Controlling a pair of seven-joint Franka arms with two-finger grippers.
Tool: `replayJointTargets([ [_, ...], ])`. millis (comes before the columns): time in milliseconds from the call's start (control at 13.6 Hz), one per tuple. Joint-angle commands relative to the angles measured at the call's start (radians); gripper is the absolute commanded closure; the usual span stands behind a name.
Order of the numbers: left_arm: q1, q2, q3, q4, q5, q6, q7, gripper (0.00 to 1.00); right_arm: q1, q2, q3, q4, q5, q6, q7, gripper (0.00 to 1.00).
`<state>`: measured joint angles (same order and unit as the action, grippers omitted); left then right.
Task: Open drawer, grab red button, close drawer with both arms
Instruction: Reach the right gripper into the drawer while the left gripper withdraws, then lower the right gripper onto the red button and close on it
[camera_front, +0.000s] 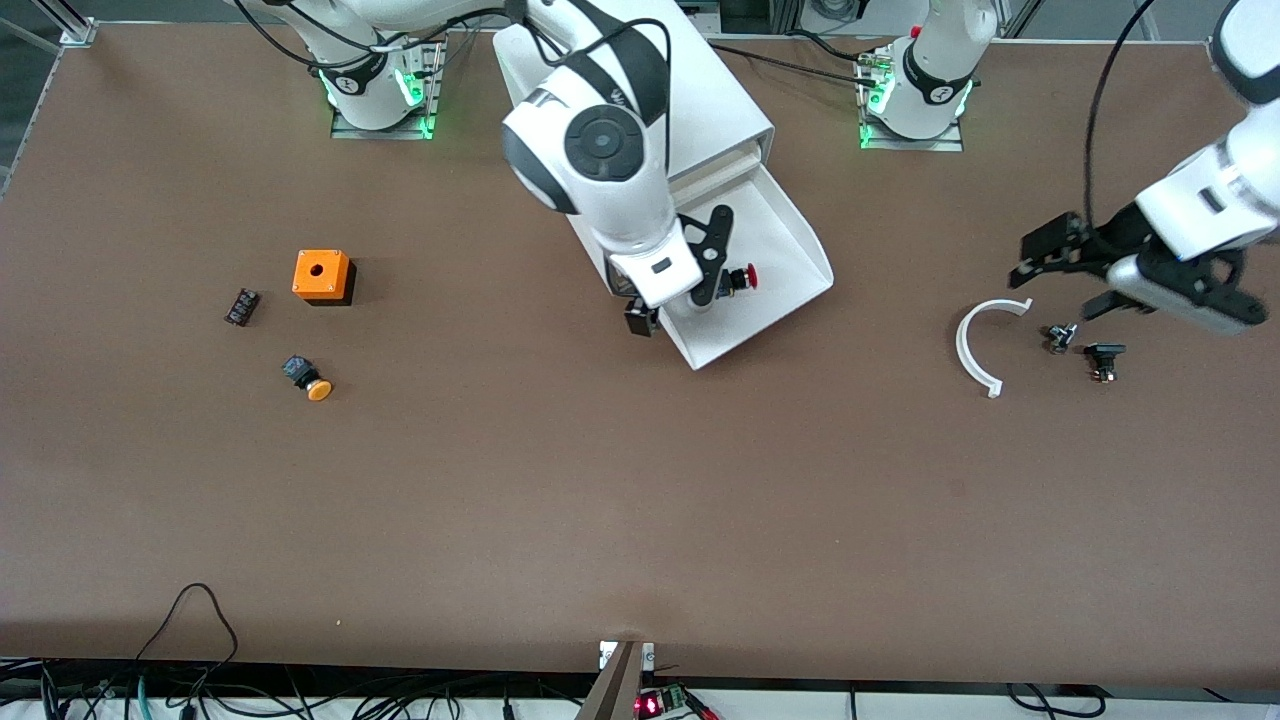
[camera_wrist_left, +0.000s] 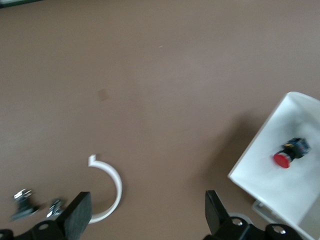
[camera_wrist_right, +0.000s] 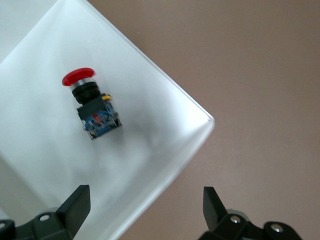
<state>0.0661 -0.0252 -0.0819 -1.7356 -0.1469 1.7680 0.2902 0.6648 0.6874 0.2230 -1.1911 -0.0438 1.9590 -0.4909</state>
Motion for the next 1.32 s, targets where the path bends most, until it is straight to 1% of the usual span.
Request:
replayJointTargets([
  [0,-0.022,-0.004,0.007,0.034,0.134,-0.052,-0.138,0.00,0.051,0.063,-0.010,0.077,-0.056,0.009,-0.005,0.00],
  [147,-0.020,-0.018,0.025,0.024,0.156,-0.056,-0.157,0.00,0.078,0.087,-0.036,0.090,-0.059,0.044,-0.012,0.00],
  [368,-0.028,-0.012,0.025,0.022,0.158,-0.045,-0.158,0.00,0.116,0.109,-0.068,0.090,-0.059,0.102,-0.012,0.00],
  [588,-0.028,-0.010,0.025,0.021,0.158,-0.041,-0.160,0.00,0.139,0.129,-0.076,0.090,-0.059,0.147,-0.009,0.00],
  [1250,-0.028,-0.007,0.025,0.027,0.156,-0.042,-0.160,0.00,0.156,0.129,-0.073,0.084,-0.056,0.098,-0.014,0.00],
])
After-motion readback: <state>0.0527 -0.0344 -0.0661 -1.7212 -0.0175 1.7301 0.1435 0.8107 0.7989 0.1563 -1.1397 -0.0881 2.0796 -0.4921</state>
